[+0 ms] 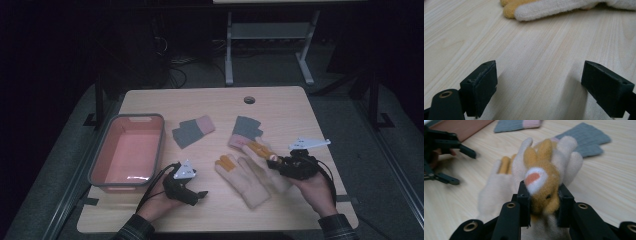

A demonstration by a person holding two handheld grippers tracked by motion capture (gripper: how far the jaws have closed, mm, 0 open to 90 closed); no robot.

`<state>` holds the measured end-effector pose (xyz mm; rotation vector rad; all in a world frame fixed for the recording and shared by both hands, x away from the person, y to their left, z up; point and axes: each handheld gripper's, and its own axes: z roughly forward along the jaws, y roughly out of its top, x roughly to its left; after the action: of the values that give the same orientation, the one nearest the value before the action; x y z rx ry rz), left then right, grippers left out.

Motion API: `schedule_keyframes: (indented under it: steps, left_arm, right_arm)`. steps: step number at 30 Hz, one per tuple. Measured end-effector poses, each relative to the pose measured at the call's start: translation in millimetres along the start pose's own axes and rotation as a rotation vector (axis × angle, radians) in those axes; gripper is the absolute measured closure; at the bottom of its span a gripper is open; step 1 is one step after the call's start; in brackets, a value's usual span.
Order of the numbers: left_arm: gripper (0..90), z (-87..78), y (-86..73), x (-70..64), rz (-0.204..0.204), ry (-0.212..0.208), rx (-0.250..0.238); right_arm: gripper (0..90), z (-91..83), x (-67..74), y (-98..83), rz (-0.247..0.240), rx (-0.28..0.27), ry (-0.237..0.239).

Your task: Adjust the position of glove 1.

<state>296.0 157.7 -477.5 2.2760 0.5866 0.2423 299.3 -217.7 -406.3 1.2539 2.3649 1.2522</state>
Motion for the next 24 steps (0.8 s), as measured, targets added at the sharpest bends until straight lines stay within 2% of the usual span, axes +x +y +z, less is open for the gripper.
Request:
schedule_keyframes:
  steps: [6,9,13,15,17,24]
  left_arm:
    - [12.7,0.3,0.0,-0.4,-0.006,-0.001,-0.005]
    - [12.7,0.0,0.2,0.0,-0.001,0.001,-0.002]
    - [12.7,0.1,0.1,0.0,0.000,0.002,-0.004]
    - [12.7,0.2,0.0,0.0,0.001,0.003,-0.005]
    - [12.7,0.3,-0.1,0.0,0.001,0.003,-0.006]
    - [12.7,0.5,-0.2,-0.3,-0.004,0.000,-0.007]
  right_arm:
    - [70.6,13.2,21.1,6.1,-0.027,0.008,0.025]
    - [70.6,21.7,31.1,7.9,-0.025,0.024,0.043]
    - [70.5,33.8,42.2,10.1,-0.061,0.034,0.060]
    - [70.5,37.7,45.2,10.7,-0.069,0.039,0.069]
    - [70.5,42.0,48.4,10.9,-0.089,0.048,0.059]
    - [70.3,49.6,53.0,8.4,-0.082,0.073,0.074]
